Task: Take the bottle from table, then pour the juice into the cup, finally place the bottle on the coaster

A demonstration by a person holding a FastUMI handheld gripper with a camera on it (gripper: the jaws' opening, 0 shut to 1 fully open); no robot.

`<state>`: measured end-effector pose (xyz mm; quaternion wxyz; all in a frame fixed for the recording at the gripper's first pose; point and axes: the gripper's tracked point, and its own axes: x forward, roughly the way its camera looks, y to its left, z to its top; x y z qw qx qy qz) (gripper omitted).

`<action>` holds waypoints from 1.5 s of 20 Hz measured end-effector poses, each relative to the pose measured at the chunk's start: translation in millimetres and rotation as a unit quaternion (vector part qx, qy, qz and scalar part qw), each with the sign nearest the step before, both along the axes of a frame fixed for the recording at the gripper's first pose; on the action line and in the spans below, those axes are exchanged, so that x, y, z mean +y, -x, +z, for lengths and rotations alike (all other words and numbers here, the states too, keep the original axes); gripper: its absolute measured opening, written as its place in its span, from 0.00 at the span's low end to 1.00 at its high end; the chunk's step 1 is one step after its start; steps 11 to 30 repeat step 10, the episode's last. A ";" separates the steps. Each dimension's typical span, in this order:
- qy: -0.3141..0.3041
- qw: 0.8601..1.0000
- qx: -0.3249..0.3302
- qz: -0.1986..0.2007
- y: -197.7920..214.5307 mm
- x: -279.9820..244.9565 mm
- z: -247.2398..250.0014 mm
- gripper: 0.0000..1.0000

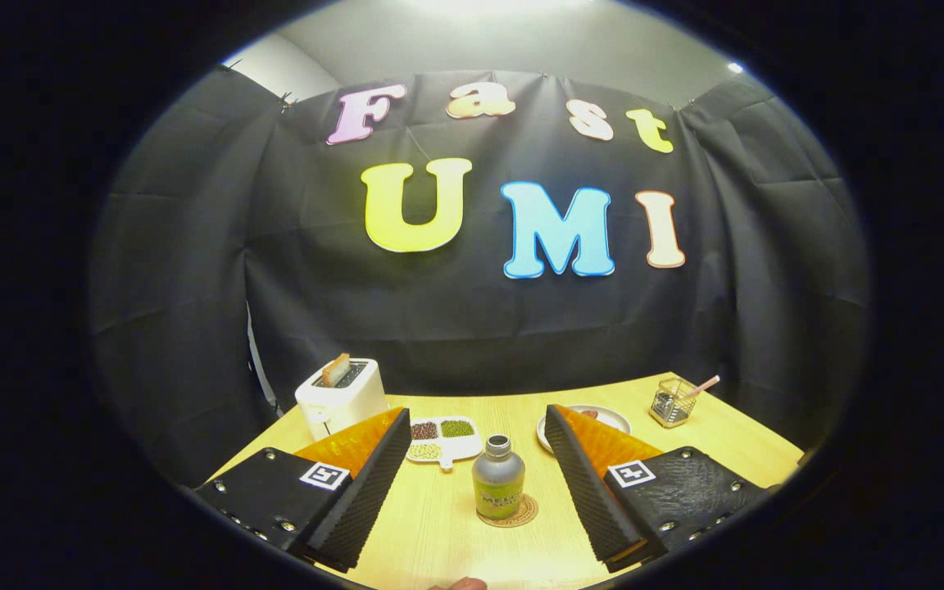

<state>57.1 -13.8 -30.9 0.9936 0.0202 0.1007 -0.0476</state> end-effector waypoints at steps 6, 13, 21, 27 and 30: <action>0.001 0.999 -0.039 0.021 28.0 6.7 41.3 0.99; 0.010 0.998 -0.046 0.031 42.4 13.1 49.1 0.99; 0.010 0.998 -0.046 0.031 42.4 13.1 49.1 0.99; 0.010 0.998 -0.046 0.031 42.4 13.1 49.1 0.99; 0.010 0.998 -0.046 0.031 42.4 13.1 49.1 0.99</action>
